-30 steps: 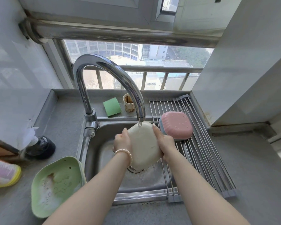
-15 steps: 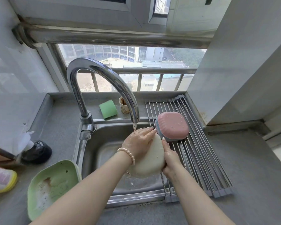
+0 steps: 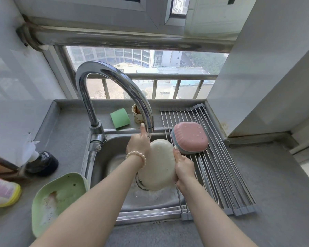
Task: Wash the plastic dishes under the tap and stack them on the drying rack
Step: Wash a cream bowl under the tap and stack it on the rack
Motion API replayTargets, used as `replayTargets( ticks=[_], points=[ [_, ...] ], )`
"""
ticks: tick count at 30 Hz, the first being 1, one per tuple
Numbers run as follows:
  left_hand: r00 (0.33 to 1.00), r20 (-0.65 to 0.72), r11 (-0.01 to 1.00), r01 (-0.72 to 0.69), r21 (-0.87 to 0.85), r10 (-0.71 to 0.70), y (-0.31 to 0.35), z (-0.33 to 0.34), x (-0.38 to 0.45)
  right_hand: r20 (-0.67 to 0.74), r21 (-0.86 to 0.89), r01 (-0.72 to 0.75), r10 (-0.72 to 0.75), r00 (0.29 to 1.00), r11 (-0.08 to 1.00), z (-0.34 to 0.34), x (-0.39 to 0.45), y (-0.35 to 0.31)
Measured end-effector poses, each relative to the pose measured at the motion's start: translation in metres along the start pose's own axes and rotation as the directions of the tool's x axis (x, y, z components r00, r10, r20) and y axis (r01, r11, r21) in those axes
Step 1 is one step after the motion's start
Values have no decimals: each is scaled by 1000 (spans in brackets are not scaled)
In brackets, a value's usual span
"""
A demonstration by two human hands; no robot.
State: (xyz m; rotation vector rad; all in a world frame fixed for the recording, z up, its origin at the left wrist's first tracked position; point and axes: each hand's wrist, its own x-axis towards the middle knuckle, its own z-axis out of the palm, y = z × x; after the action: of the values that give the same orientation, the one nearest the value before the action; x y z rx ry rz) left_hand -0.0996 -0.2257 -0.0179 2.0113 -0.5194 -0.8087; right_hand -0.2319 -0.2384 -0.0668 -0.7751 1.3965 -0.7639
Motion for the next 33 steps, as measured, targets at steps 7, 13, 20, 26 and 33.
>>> replayTargets(
  ticks=[7,13,20,26,33],
  points=[
    [886,401,931,323,-168,-235,-17,7,-10,64,-357,429,-436,898,830,11,-18,-5],
    [701,661,565,669,-483,-266,-23,-21,-6,579,-585,811,-699,419,1,23,-17,17],
    [703,709,326,684,-652,-59,-54,-39,-8,851,-522,803,-243,466,-288,17,-26,-5],
    [602,790,268,748,-608,112,-60,-22,-25,453,-884,426,-124,883,-192,49,-17,-21],
    [686,725,258,691,-676,61,-63,-25,-21,730,-684,727,-67,680,-61,67,-24,-18]
  ],
)
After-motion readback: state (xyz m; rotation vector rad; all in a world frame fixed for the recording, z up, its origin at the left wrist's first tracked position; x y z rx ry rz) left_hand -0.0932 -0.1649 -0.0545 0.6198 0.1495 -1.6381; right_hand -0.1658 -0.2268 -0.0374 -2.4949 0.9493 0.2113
